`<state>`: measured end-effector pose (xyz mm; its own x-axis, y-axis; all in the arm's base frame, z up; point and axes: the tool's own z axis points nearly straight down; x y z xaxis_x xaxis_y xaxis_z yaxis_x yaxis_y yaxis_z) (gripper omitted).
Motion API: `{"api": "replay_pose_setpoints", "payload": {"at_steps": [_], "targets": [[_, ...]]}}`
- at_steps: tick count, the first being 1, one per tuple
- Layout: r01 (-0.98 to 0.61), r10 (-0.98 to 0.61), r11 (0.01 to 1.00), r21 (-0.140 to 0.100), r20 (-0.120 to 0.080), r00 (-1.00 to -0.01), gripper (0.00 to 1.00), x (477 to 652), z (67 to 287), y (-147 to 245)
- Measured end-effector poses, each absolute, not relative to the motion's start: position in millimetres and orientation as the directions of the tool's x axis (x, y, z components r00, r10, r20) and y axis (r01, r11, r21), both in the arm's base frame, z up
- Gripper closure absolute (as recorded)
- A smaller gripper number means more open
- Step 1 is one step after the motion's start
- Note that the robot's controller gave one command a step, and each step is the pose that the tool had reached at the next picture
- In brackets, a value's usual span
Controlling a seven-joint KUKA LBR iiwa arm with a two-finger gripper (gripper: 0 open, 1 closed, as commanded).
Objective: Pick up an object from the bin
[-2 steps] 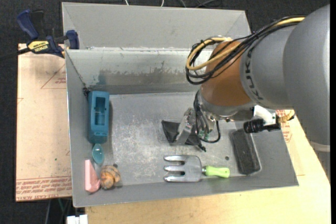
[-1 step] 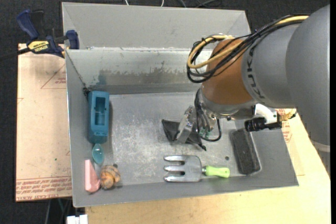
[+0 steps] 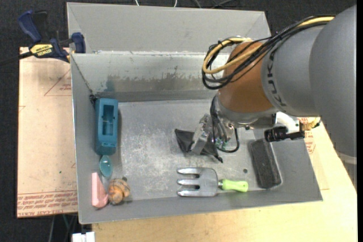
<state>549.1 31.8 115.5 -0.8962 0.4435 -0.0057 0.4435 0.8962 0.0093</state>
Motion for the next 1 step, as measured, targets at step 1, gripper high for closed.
{"api": "replay_pose_setpoints", "payload": {"at_steps": [1], "targets": [[0.443, 0.443, 0.897, 0.006, 0.002, -0.897, 1.0, 546.9, 156.0, 31.9]]}}
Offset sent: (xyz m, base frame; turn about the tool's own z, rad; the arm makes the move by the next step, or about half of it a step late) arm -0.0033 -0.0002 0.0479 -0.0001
